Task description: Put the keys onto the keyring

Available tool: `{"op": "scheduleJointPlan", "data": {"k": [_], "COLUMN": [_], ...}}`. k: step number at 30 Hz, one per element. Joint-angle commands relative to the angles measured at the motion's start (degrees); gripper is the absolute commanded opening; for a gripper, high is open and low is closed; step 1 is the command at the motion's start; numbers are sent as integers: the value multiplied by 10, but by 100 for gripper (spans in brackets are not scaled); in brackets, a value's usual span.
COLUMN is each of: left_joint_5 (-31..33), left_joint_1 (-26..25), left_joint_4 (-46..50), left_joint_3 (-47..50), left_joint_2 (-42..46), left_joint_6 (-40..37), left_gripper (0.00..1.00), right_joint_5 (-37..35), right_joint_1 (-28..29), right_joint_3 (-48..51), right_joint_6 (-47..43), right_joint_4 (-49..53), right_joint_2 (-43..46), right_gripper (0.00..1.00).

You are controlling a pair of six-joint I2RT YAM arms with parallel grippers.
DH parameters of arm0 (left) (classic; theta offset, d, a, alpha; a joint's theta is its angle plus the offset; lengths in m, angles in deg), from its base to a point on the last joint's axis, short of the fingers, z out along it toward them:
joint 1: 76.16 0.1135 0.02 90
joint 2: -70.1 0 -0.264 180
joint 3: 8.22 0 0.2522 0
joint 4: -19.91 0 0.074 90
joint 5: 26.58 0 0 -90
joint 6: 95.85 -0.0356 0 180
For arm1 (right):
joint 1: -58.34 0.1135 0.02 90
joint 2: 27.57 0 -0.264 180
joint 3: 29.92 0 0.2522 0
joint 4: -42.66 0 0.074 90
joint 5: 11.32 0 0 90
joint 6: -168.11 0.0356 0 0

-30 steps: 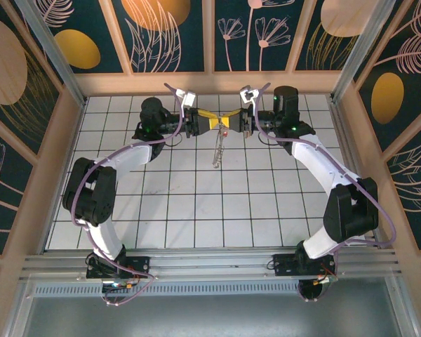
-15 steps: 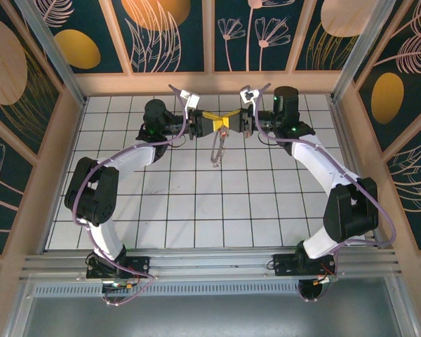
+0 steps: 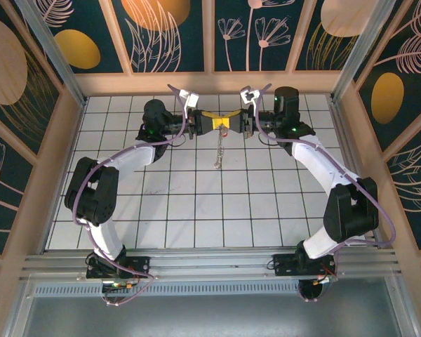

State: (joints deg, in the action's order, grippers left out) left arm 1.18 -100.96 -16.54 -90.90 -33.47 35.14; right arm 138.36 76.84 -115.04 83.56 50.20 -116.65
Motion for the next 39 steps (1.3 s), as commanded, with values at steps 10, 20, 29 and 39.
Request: {"op": "scheduleJointPlan", "data": {"k": [10,20,29,39], "left_joint_5": [-29,38,41,39], "left_joint_1": [-15,-15,-15,-15], "left_joint_4": [-37,-106,-126,-130], "left_joint_3": [5,31,27,24], "left_joint_2": [7,24,30,32], "left_joint_6": [-9,35,54,60], "left_gripper": [0,0,0,0], "right_joint_5": [-4,-25,-13,-6], "right_joint_1": [-3,-43,-50,-20], "right_joint_3": [2,77,177,197], "right_joint_6": [27,105,147,152], "right_joint_4": [-44,-141,-229,-269], "right_joint_2": [11,93,125,99], "right_gripper": [0,40,47,49]}}
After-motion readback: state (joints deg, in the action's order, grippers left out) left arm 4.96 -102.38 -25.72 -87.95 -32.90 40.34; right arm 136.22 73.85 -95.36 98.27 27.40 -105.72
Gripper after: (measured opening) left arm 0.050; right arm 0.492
